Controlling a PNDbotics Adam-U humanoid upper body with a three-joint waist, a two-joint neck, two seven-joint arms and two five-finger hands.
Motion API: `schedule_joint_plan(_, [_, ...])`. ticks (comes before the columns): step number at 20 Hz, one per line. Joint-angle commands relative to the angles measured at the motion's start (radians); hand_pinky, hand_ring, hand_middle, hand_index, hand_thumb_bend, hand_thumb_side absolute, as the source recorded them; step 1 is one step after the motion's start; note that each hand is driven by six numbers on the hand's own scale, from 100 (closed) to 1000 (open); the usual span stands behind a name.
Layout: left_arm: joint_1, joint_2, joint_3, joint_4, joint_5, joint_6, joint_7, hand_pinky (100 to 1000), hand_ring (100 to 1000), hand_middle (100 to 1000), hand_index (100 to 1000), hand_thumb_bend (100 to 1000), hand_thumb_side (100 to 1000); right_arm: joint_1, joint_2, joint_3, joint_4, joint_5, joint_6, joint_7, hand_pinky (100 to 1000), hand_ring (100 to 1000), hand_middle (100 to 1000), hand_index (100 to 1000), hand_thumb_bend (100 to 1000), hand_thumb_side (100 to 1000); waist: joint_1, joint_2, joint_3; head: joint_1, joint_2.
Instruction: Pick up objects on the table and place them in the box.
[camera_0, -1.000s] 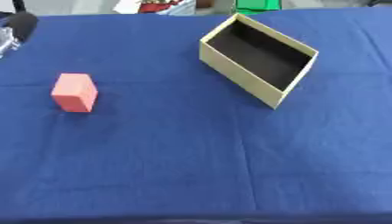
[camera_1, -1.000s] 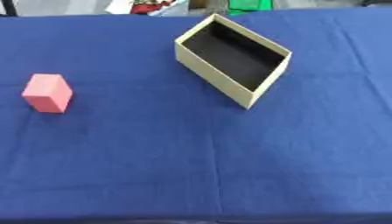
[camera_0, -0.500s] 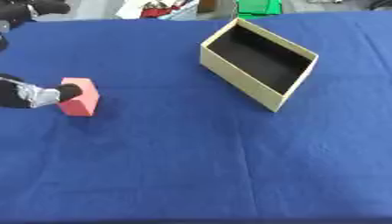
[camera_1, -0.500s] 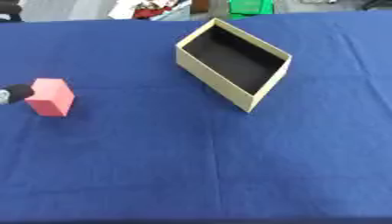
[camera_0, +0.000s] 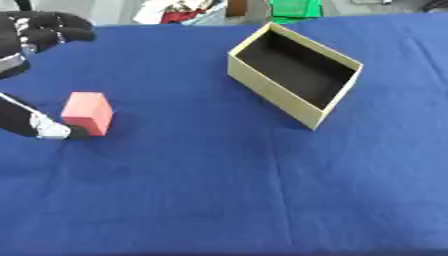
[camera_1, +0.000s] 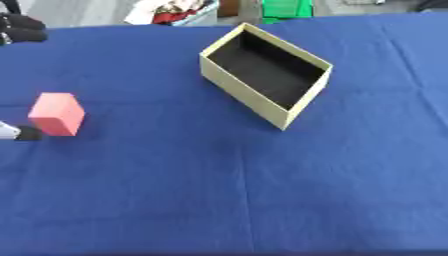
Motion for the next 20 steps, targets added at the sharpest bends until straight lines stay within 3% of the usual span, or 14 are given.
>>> schedule_joint_plan(1, [-0.034,0.011,-0.013,0.031,0.028,0.016,-0.049,865,925,912,983,735,526,-0.014,-0.036,-0.004,-0.014,0.002,-0.001,0.002,813,790,795,838,100,950,0.0,-0.019,-0.001,0.006,-0.008])
schedule_joint_plan(5, [-0.069,-0.005,-0.029,0.077,0.042,0.05,-0.112,859,925,926,982,698,476,-0.014,-0.036,-0.004,-0.014,0.002,-0.001,0.003,813,789,794,838,100,950,0.001,-0.019,-0.001,0.007,-0.008])
schedule_joint_plan(10, [-0.112,-0.031,-0.038,0.138,0.062,0.105,-0.186,861,928,949,986,723,478,-0.014,-0.036,-0.003,-0.014,0.001,-0.001,0.004,813,788,792,838,100,950,0.002,-0.019,-0.001,0.007,-0.006])
schedule_joint_plan(20, [-0.166,-0.068,-0.013,0.234,0.047,0.125,-0.335,843,908,918,981,715,426,-0.014,-0.035,-0.005,-0.014,0.0,-0.002,0.0,813,785,787,837,100,948,0.001,-0.011,-0.003,0.012,-0.011])
